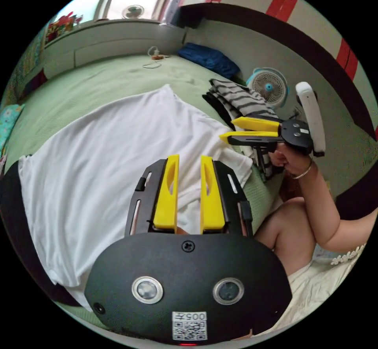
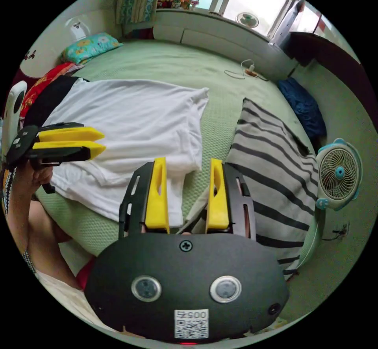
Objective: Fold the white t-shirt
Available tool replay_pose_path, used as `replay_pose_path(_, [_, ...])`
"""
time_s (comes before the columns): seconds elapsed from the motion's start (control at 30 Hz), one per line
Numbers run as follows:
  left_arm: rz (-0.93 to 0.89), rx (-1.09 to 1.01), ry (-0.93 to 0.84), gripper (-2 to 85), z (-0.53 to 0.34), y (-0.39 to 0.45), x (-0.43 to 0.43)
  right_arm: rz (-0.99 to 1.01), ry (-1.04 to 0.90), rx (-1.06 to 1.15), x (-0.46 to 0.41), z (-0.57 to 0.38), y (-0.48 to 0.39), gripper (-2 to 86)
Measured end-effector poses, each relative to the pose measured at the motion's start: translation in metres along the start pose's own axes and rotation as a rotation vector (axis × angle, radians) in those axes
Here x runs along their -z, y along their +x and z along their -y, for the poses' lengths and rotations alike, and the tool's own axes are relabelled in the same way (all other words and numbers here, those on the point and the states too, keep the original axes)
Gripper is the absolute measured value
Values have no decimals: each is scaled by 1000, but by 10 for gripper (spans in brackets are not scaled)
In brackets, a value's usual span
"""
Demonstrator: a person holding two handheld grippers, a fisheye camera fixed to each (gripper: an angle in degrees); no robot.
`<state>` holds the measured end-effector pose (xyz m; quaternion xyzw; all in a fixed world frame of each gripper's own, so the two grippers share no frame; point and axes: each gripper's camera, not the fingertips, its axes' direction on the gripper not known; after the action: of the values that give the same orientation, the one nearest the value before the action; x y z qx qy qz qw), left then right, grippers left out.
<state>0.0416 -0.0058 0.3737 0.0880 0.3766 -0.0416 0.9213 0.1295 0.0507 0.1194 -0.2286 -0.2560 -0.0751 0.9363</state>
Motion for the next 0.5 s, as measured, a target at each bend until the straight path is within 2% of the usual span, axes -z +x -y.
replay_pose_path(0.1, [30, -44, -65, 93, 7, 14, -32, 55, -5, -12, 0, 3, 13, 115])
replay_pose_path(0.27, [-2, -23, -62, 92, 9, 21, -57, 56, -55, -19, 3, 12, 26, 93])
replay_pose_path(0.4, [2, -20, -42, 85, 10, 22, -69, 57, -18, 17, 18, 17, 31, 0])
replay_pose_path(0.5, [-27, 2, -23, 82, 11, 19, -76, 92, 25, 11, 39, 17, 40, -9])
